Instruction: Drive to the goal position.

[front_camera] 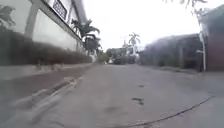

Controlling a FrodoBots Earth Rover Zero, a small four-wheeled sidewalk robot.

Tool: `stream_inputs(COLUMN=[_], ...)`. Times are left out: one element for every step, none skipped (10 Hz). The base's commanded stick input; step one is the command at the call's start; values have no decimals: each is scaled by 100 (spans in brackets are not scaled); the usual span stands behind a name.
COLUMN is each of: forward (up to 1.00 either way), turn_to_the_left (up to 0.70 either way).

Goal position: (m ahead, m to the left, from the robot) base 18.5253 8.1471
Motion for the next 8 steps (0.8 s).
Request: stream_inputs(forward=[100, 100, 100, 100, 100, 100, 100, 100], turn_to_the_left=[-2, 0, 0, -6, -20, -33, -39, -32])
